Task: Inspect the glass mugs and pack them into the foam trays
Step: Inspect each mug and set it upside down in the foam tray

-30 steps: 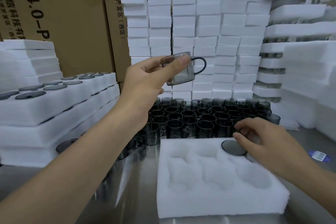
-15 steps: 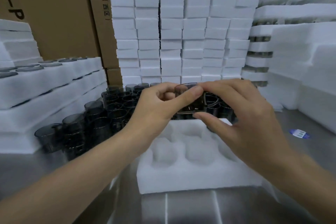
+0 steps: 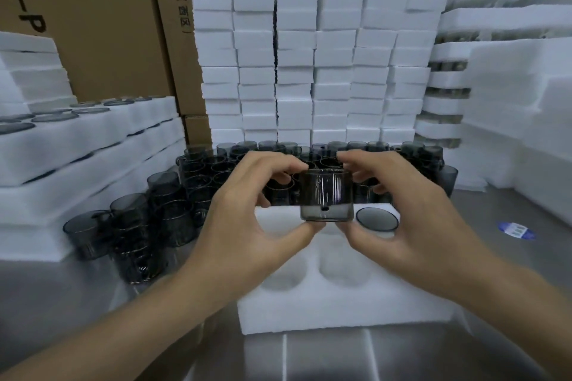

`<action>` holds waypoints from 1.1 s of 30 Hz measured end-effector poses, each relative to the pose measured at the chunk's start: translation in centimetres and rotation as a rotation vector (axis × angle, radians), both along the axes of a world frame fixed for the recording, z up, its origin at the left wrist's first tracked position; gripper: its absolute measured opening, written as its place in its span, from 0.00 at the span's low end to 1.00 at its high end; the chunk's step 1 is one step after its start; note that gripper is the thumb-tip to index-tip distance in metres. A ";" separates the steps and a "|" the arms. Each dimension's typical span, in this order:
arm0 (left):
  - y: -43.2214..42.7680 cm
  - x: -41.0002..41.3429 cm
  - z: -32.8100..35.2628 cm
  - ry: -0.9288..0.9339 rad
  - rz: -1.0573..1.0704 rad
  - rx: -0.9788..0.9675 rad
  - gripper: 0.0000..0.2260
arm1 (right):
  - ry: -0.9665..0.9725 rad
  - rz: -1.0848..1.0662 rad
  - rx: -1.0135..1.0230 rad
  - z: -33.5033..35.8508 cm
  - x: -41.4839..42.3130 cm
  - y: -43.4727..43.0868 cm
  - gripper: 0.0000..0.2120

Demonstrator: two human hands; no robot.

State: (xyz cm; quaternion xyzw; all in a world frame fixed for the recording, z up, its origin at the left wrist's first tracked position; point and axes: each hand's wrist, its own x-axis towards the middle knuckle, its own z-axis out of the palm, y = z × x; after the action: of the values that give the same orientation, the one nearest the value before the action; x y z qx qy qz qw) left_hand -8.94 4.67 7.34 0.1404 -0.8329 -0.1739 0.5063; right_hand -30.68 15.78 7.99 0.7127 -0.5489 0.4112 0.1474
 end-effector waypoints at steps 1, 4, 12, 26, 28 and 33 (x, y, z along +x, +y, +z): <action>0.1 -0.1 0.0 0.006 0.018 -0.059 0.23 | 0.017 0.012 -0.004 0.0 0.0 0.0 0.32; 0.4 -0.2 0.0 0.020 0.047 -0.182 0.24 | 0.083 0.011 -0.045 -0.1 0.4 0.0 0.28; 0.0 0.1 -0.3 -0.038 -0.071 -0.006 0.29 | -0.147 0.135 0.061 0.0 0.8 0.2 0.27; -0.1 0.0 -0.2 -0.117 0.042 -0.206 0.25 | -0.452 0.280 0.332 1.1 0.6 0.3 0.23; -0.2 0.1 -0.2 -0.164 0.018 -0.161 0.30 | -0.491 0.288 0.366 1.8 0.1 0.3 0.20; -0.8 0.3 -0.1 -0.566 0.003 0.094 0.27 | -0.512 0.130 0.459 3.5 -2.6 0.9 0.21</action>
State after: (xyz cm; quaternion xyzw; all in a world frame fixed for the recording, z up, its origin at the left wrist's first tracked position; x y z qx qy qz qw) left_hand -8.61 3.87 7.26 0.2078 -0.9319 -0.1656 0.2468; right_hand -33.33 16.65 11.49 0.6345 -0.5996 0.4510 -0.1856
